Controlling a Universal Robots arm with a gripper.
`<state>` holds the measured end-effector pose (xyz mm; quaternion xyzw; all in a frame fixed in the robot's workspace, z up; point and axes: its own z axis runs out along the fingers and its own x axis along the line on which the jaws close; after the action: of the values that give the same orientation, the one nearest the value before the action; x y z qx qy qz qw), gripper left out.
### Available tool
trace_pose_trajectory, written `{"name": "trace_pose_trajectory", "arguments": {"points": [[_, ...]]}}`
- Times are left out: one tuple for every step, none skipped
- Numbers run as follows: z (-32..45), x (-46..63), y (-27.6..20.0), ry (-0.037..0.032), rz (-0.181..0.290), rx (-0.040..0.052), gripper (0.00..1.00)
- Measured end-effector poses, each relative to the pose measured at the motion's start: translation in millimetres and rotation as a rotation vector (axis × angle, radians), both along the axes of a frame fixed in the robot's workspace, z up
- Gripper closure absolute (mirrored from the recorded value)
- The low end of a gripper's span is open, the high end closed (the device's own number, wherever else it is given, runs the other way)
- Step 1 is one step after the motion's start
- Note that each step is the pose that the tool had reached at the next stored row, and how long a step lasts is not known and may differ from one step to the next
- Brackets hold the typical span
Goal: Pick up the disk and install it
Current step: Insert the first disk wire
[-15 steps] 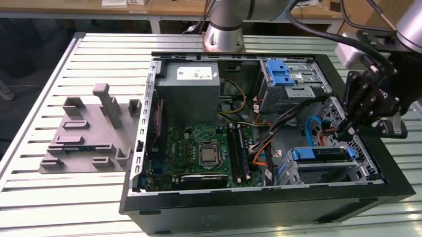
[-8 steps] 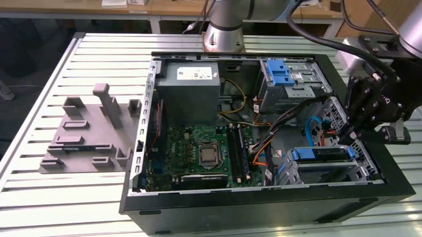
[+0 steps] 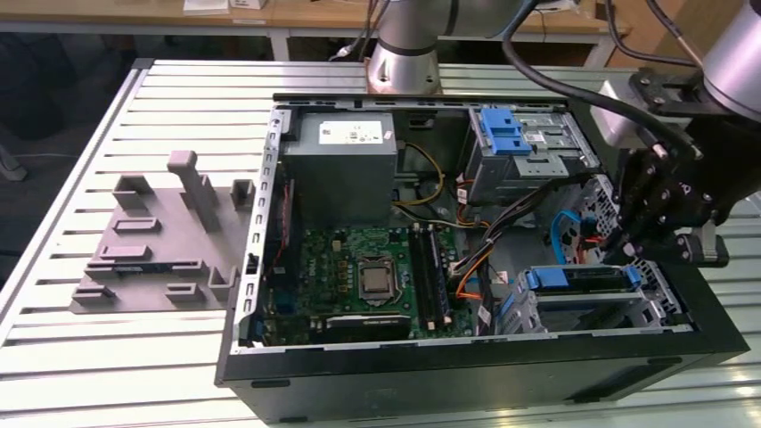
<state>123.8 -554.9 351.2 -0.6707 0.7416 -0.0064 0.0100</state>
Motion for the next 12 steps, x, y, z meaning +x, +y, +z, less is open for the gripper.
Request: {"name": "trace_pose_trajectory", "arguments": {"points": [[-0.4, -0.4, -0.2, -0.0063, 0.001, 0.0018, 0.84], [-0.7, -0.9, -0.3, -0.0122, 0.002, 0.0044, 0.84], [-1.1, -1.7, -0.4, -0.0181, 0.002, 0.0076, 0.84], [-1.5, -3.2, -0.5, -0.0234, 0.003, 0.0107, 0.84], [-2.1, -4.7, -0.8, -0.0278, 0.003, 0.0130, 0.84], [-2.7, -6.0, -1.2, -0.0312, 0.003, 0.0149, 0.84], [-3.2, -6.8, -1.4, -0.0338, 0.003, 0.0167, 0.84], [-3.8, -7.5, -1.5, -0.0362, 0.003, 0.0190, 0.84], [-4.5, -8.3, -1.5, -0.0388, 0.005, 0.0215, 0.84], [-5.2, -8.8, -1.5, -0.0409, 0.009, 0.0234, 0.84], [-5.8, -8.9, -1.6, -0.0427, 0.014, 0.0248, 0.84], [-6.4, -8.9, -1.5, -0.0443, 0.020, 0.0261, 0.84]]}}
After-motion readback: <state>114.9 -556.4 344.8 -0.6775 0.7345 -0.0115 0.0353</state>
